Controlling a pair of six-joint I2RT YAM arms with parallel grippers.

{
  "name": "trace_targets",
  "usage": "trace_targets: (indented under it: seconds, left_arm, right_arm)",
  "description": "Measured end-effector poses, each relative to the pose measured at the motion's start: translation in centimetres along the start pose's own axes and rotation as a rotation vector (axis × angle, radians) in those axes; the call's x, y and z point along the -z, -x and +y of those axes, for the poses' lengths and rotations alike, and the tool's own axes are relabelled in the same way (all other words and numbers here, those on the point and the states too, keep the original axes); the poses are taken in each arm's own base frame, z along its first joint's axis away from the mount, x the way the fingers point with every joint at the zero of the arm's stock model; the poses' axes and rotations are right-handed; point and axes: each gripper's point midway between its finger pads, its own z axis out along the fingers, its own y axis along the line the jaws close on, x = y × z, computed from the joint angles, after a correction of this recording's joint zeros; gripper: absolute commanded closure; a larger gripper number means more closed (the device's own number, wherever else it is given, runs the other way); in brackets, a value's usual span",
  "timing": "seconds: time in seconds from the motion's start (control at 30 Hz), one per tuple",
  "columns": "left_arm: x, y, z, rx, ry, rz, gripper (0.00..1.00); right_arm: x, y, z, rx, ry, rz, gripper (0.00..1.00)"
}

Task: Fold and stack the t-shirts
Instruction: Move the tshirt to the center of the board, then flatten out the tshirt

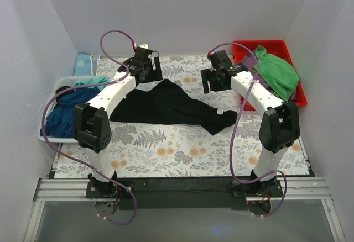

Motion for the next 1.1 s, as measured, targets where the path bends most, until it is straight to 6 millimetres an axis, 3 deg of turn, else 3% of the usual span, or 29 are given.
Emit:
trace_targets:
  seconds: [0.13,0.4,0.7,0.9,1.03,1.1]
  left_arm:
    - [-1.8,-1.3,2.1,0.055,0.033,0.057,0.20]
    - [-4.0,-3.0,6.6,0.172,0.117,0.134,0.21]
    - [-4.4,-3.7,7.8,0.218,0.143,0.157,0.22]
    - [-4.7,-5.3,9.4,0.253,0.173,0.197,0.22]
    - [-4.9,-6.0,10.1,0.270,0.183,0.213,0.23]
    - [-4.9,-6.3,10.3,0.276,0.186,0.219,0.23]
  right_arm:
    - [-2.4,-3.1,1.4,0.007,0.074,0.110,0.17]
    - [-5.7,-3.2,3.9,-0.004,0.190,0.161,0.18]
    - [-7.6,-6.6,5.1,-0.027,0.247,0.268,0.30]
    - [-7.9,-8.2,5.9,-0.033,0.285,0.313,0.54]
    - [-8.5,-9.1,6.1,-0.043,0.291,0.340,0.96]
    - [-8.7,-9.4,6.1,-0.051,0.285,0.349,0.99]
